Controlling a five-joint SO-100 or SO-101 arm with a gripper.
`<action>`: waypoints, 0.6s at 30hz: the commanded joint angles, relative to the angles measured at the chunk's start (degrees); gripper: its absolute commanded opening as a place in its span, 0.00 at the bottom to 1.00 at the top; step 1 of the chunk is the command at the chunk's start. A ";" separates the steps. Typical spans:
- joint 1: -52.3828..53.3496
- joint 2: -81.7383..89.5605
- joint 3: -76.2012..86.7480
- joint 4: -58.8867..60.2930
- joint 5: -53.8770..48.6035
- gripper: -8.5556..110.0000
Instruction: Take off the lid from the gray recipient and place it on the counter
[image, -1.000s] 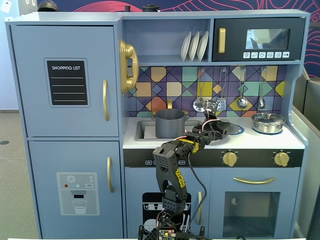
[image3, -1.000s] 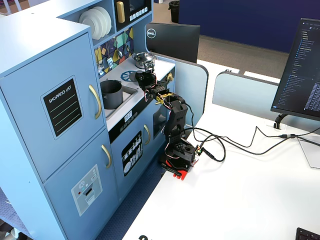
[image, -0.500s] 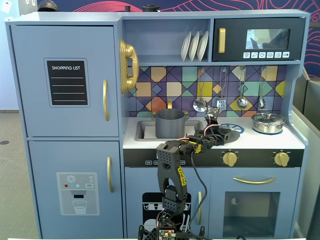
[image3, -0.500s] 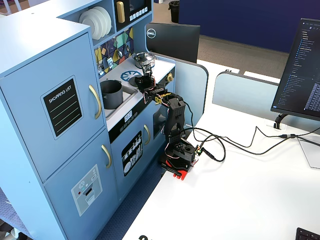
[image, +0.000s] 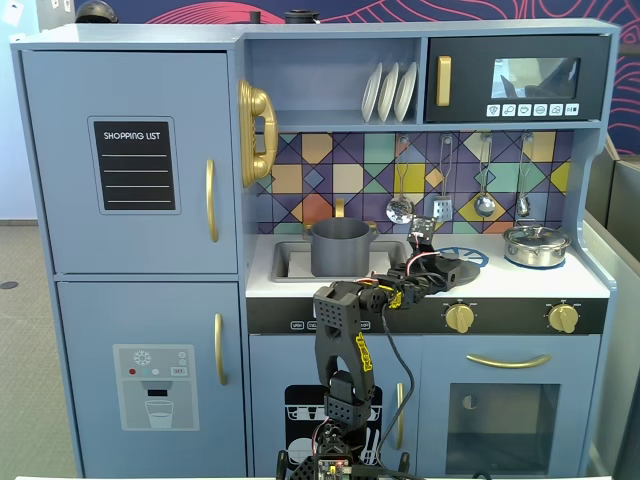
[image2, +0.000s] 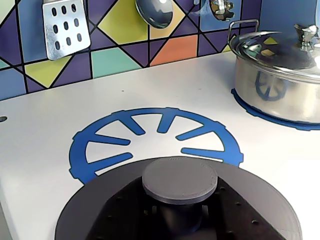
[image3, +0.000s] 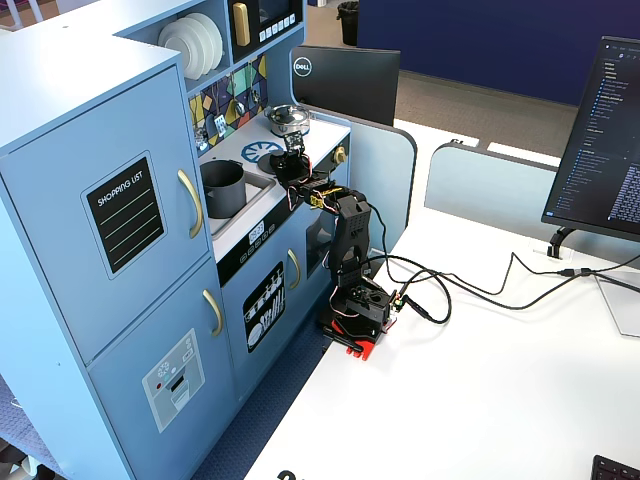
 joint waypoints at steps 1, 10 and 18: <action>0.70 0.88 0.53 -1.05 -0.26 0.29; 1.93 1.93 1.41 -2.55 2.37 0.52; 2.37 3.43 -0.09 -2.55 3.16 0.51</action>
